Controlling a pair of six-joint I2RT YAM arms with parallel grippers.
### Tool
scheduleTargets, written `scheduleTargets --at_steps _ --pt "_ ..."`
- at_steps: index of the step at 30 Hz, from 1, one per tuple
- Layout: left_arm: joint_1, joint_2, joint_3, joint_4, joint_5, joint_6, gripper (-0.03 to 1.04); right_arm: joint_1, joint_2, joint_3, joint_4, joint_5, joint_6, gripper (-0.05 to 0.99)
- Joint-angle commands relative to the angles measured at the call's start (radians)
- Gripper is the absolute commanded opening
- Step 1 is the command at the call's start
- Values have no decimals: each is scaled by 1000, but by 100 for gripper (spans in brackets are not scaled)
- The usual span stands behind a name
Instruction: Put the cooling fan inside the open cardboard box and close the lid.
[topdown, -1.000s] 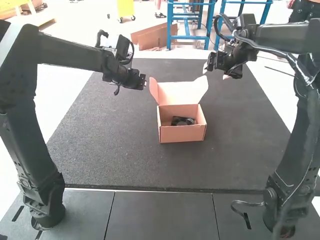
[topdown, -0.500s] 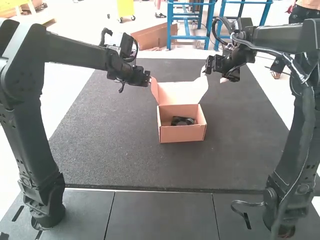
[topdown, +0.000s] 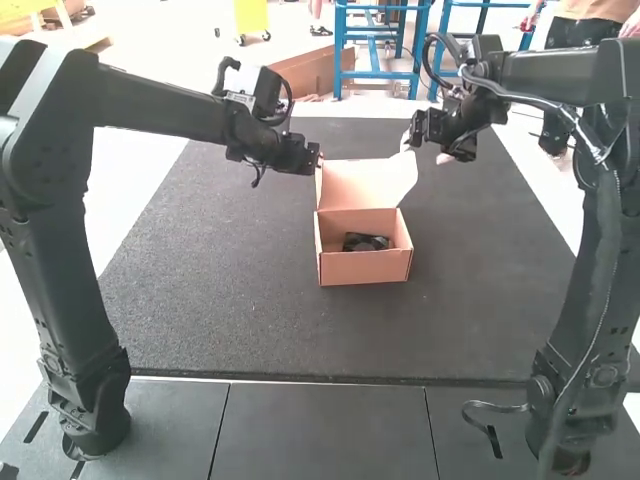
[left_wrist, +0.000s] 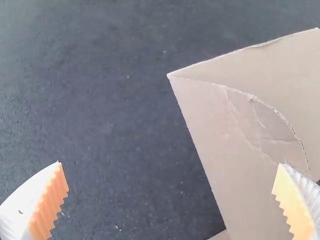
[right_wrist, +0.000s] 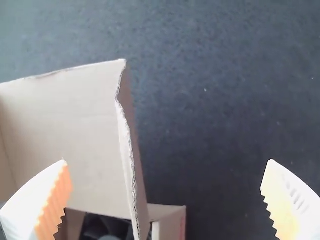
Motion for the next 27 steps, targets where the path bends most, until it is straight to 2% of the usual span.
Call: scheduleTargets --at_steps 1,8,11,14,20,23,27 --pt "-7 19 44 9 13 -10 97 -3 20 44 0 -23 -15 82" --pt "-7 19 44 9 12 -10 97 -3 34 55 -2 -29 -14 58" --pt "-5 19 44 7 12 -10 97 -3 40 58 -12 -37 -14 56" --pt "-7 19 43 6 12 -10 97 -3 40 56 -11 -40 -12 47" --pt "-7 19 41 3 12 -12 97 0 45 55 -11 -58 -9 43" --pt "-7 19 41 3 12 -12 97 3 48 55 -11 -67 -9 34" --pt "-7 19 43 1 10 -12 97 5 51 58 -11 -78 -7 30"
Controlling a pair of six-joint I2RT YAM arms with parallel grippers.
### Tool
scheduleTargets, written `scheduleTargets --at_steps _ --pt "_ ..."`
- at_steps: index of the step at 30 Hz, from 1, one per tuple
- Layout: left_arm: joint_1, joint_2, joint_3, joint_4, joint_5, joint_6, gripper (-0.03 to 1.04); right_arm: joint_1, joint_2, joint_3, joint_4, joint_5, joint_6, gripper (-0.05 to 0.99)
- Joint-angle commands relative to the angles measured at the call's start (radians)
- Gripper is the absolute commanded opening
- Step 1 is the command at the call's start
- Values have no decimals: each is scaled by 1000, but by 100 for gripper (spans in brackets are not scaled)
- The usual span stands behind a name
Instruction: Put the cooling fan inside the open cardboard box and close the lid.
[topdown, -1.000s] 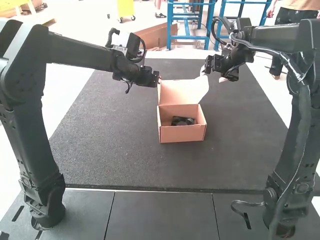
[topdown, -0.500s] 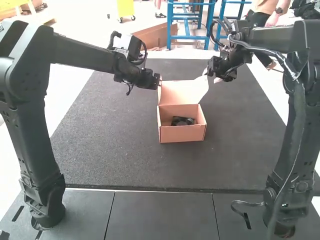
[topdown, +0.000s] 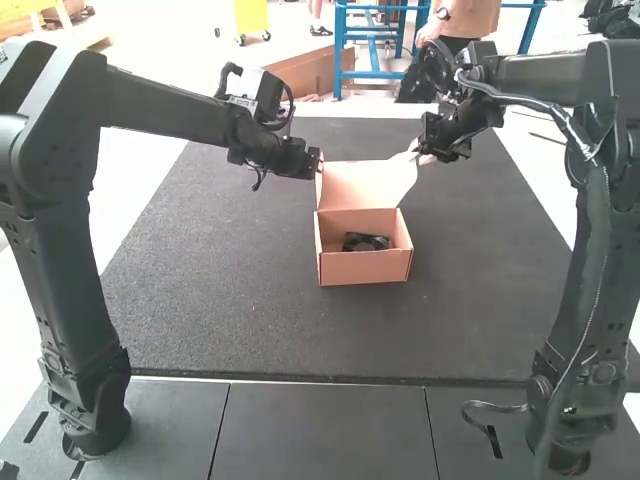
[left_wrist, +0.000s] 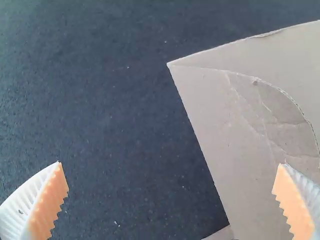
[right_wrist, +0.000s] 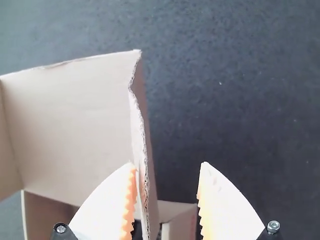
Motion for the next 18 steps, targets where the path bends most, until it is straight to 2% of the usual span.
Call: scheduleTargets --at_steps 1,18 --pt "-5 1 44 3 9 -9 97 5 11 38 2 -26 1 30" --pt "-5 1 43 2 9 -12 97 32 15 35 3 -63 -2 17"
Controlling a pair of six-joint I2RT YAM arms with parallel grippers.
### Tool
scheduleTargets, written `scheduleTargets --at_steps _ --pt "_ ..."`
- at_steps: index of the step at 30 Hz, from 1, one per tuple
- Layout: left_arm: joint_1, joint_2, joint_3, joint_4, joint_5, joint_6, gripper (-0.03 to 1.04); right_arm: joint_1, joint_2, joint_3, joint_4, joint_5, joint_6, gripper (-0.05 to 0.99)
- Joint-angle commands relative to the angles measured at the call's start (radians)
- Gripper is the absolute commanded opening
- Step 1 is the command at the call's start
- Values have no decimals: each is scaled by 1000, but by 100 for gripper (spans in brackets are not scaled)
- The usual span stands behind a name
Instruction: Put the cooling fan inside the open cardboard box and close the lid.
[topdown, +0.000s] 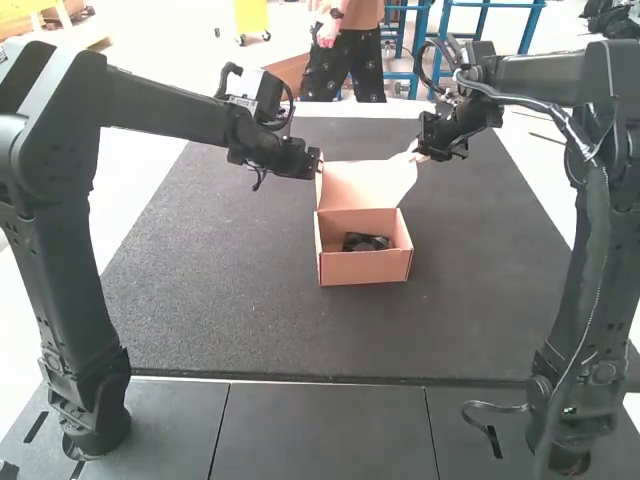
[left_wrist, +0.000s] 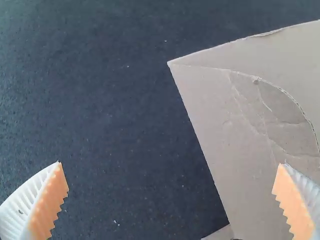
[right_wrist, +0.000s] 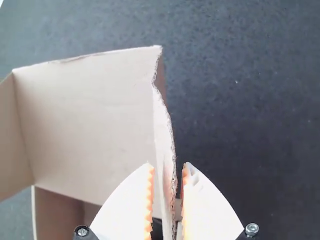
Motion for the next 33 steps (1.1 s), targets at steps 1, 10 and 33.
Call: scheduleTargets --at_steps 1,10,33 --pt "-5 1 41 5 9 -8 97 24 15 35 3 -27 -1 13" --pt "-7 1 44 3 8 -8 97 25 14 35 -6 -52 -14 1" --pt "-5 -23 29 -28 8 -7 97 44 -103 -56 -140 -50 -55 -1"
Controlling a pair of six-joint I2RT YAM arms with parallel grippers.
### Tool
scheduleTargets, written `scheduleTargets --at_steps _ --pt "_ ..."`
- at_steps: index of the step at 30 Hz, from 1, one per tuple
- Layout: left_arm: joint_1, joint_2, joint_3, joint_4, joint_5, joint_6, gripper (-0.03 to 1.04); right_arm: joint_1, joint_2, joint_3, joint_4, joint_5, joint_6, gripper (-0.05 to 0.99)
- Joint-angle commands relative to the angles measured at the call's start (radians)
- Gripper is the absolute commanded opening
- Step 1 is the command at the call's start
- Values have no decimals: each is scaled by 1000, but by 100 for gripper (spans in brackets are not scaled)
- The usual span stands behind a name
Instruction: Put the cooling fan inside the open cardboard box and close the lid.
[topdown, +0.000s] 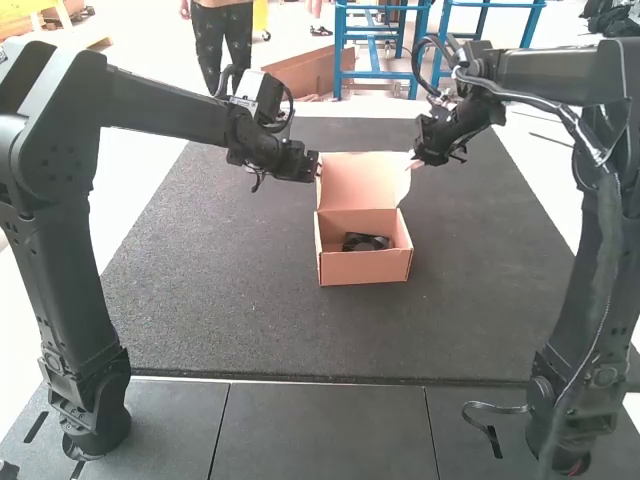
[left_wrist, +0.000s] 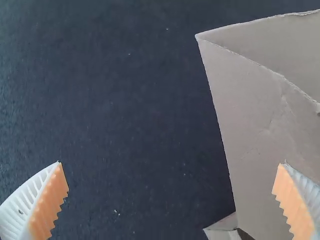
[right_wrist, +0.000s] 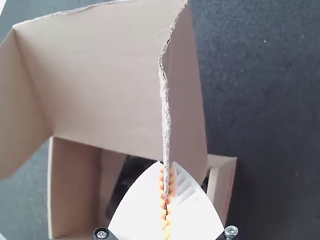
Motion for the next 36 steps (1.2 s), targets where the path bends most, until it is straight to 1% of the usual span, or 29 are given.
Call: scheduleTargets --at_steps 1,11,14,15,21,26,28,33,36 --pt "-5 -25 26 4 8 -7 97 27 -51 -38 -12 -1 -9 -1" --pt "-5 -51 -13 -10 11 -1 97 55 -115 -129 -11 -4 -20 -1" --pt "-7 -60 -28 -33 17 7 97 59 -129 -147 -11 -4 -20 -1" --pt "-7 -63 -33 -44 19 18 97 59 -133 -155 -11 -4 -20 -1" --pt "-15 -69 -42 -104 35 24 97 61 -160 -186 -12 -3 -20 -1" --pt "-16 -87 -49 -104 55 24 97 61 -183 -219 -12 -3 -20 -1" --pt "-18 -95 -57 -104 72 19 97 61 -190 -233 -11 -3 -20 -1" --pt "-19 -117 -80 -104 81 21 97 72 -206 -258 -11 -3 -20 -1" --pt "-19 -129 -97 -107 111 18 97 82 -216 -271 -11 -3 -20 -1"
